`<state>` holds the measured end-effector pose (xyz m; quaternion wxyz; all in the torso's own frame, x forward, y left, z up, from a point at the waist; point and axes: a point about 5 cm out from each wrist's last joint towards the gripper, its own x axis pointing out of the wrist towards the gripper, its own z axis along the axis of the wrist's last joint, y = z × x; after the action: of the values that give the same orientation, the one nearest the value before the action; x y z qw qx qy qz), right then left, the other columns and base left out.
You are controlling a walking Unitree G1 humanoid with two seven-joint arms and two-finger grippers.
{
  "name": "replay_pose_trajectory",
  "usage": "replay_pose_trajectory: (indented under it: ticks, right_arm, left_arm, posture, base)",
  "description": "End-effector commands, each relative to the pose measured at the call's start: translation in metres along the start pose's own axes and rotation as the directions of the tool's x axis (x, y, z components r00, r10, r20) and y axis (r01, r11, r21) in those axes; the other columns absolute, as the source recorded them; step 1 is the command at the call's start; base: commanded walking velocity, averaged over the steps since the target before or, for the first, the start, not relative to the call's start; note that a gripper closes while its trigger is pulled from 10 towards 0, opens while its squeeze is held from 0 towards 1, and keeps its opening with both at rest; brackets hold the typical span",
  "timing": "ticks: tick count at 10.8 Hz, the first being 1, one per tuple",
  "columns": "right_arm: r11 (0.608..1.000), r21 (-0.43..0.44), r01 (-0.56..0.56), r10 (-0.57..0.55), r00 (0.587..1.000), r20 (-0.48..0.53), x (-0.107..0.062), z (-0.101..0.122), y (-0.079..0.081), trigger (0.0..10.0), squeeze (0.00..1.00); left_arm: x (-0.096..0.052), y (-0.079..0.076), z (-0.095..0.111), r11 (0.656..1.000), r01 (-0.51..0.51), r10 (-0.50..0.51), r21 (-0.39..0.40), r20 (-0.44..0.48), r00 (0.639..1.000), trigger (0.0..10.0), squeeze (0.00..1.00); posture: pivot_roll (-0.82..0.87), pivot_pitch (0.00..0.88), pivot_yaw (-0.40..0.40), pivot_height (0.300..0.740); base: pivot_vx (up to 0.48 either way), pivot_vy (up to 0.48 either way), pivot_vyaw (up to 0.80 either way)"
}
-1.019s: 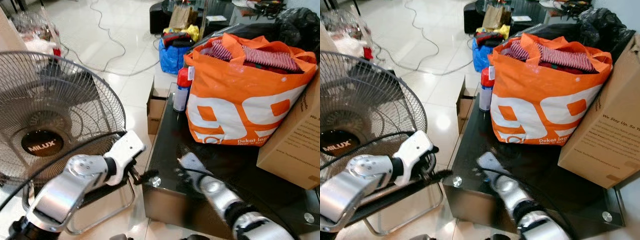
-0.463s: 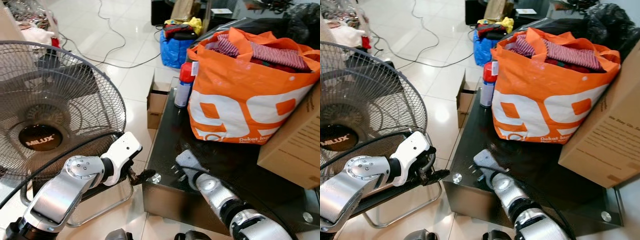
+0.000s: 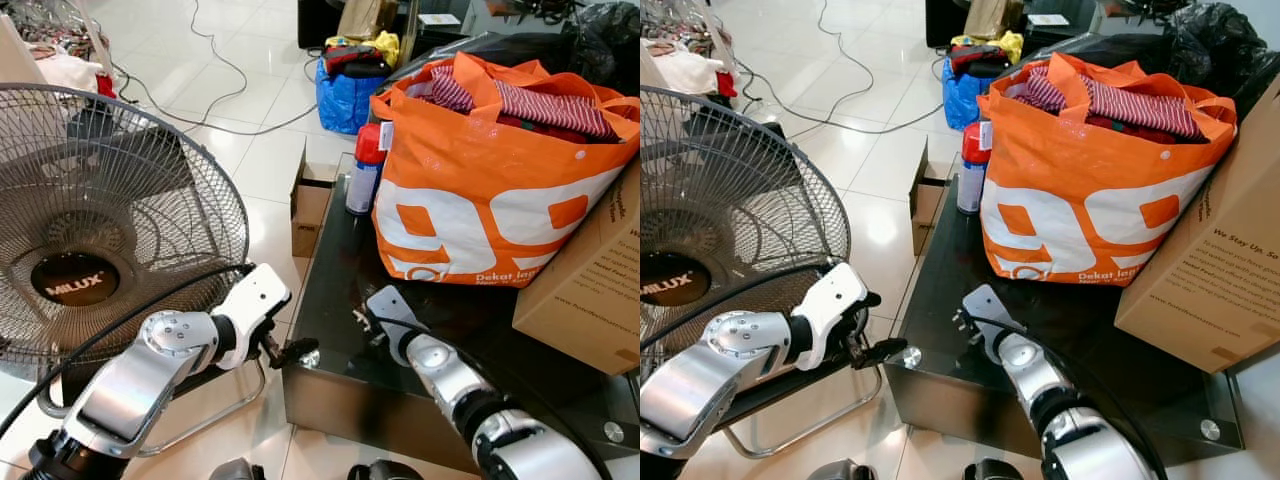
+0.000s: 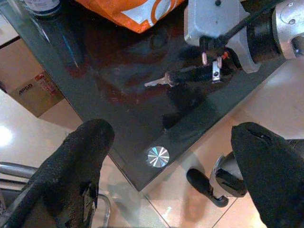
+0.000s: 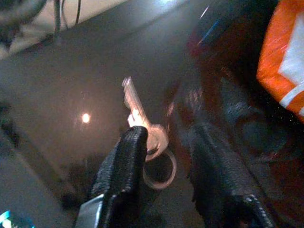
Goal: Hang keys on a hook
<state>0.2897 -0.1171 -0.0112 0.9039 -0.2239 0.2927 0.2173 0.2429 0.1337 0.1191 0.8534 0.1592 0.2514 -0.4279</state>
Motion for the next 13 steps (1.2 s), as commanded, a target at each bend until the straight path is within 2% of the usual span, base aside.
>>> replay_pose_trajectory:
  ticks: [1,3,5,6,7,8,10,13]
  right_arm:
    - [0.998,-0.037,-0.05,0.048,0.998,-0.047,0.0,-0.006,0.003,10.0,0.0]
    - [0.996,-0.049,-0.076,0.073,0.996,-0.055,-0.001,-0.008,0.006,10.0,0.0]
    - [0.996,-0.033,-0.081,0.079,0.995,-0.054,-0.001,-0.006,0.002,10.0,0.0]
    - [0.996,-0.054,-0.064,0.059,0.994,-0.093,-0.001,-0.01,-0.002,10.0,0.0]
    - [0.997,-0.067,-0.035,0.025,0.988,-0.151,-0.002,-0.017,-0.005,8.1,0.0]
    - [0.997,-0.069,-0.03,0.018,0.986,-0.168,-0.003,-0.02,-0.006,5.6,0.0]
    - [0.998,-0.058,-0.021,0.007,0.976,-0.22,-0.006,-0.029,-0.01,2.8,0.0]
    - [0.998,-0.048,-0.033,0.02,0.967,-0.254,-0.008,-0.036,-0.011,1.1,0.0]
  left_arm:
    - [0.001,0.001,-0.001,1.0,-0.002,0.002,0.01,-0.004,1.0,10.0,0.62]
    - [0.002,0.002,-0.001,1.0,-0.002,0.002,0.013,-0.004,1.0,10.0,0.62]
    - [0.003,0.002,-0.001,1.0,-0.001,0.001,0.014,-0.001,1.0,10.0,0.62]
    - [0.004,0.001,-0.001,1.0,0.0,0.0,0.017,0.0,1.0,10.0,0.62]
    - [0.005,0.001,0.0,1.0,0.001,-0.001,0.019,0.003,1.0,10.0,0.62]
    - [0.005,0.002,0.0,1.0,0.0,-0.001,0.02,0.004,1.0,10.0,0.62]
    - [0.007,0.001,0.002,1.0,0.004,-0.004,0.025,0.007,1.0,10.0,0.62]
    - [0.008,0.001,0.003,0.999,0.01,-0.01,0.031,0.01,1.0,10.0,0.62]
  posture:
    - [-0.03,0.054,-0.042,0.74]
    - [-0.03,0.052,-0.043,0.74]
    - [-0.03,0.047,-0.041,0.74]
    - [-0.03,0.047,-0.041,0.74]
    - [-0.03,0.044,-0.041,0.74]
    - [-0.03,0.044,-0.041,0.74]
    - [-0.04,0.036,-0.041,0.74]
    - [-0.04,0.028,-0.04,0.74]
  base:
    - [0.0,0.0,0.0]
    - [0.0,0.0,0.0]
    - [0.0,0.0,0.0]
    - [0.0,0.0,0.0]
    - [0.0,0.0,0.0]
    - [0.0,0.0,0.0]
    - [0.0,0.0,0.0]
    - [0.0,0.0,0.0]
